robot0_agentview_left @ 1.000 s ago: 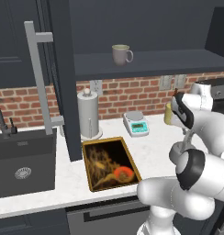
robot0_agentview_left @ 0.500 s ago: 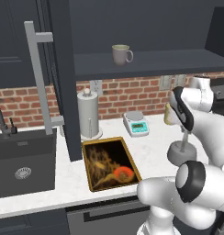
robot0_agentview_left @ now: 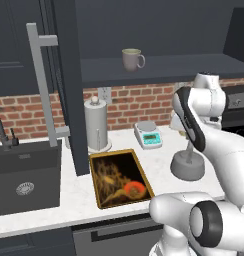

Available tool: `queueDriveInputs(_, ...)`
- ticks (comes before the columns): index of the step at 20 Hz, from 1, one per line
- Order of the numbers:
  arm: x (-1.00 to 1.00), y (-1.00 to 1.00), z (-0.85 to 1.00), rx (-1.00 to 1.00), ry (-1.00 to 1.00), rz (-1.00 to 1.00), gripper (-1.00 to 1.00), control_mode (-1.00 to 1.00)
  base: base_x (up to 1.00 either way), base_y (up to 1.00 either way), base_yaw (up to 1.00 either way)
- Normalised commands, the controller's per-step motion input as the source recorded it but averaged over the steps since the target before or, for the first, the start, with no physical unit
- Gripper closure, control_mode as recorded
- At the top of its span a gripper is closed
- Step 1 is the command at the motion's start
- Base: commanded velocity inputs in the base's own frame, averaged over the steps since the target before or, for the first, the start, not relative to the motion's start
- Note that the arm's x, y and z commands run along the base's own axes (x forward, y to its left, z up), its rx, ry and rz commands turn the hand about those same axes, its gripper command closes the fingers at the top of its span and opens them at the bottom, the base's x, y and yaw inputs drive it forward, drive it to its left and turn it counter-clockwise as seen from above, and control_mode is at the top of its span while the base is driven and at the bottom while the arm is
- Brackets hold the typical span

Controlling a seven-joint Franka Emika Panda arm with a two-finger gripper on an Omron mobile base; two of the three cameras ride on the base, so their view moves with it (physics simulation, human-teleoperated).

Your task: Pick the kettle from the counter and place it on the tray. Then pick the mug from the cabinet and place it on the tray. Then close the cabinet doors.

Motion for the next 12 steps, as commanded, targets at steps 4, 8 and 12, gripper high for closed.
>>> queueDriveInputs(4,0.00,0.00,0.00,0.00,0.00,0.02,1.00,-1.00,0.00,0.00,0.00)
queueDriveInputs(8,0.00,0.00,0.00,0.00,0.00,0.00,1.00,-1.00,0.00,0.00,0.00)
queueDriveInputs(12,0.00,0.26,0.00,0.00,0.00,0.00,1.00,-1.00,0.00,0.00,0.00)
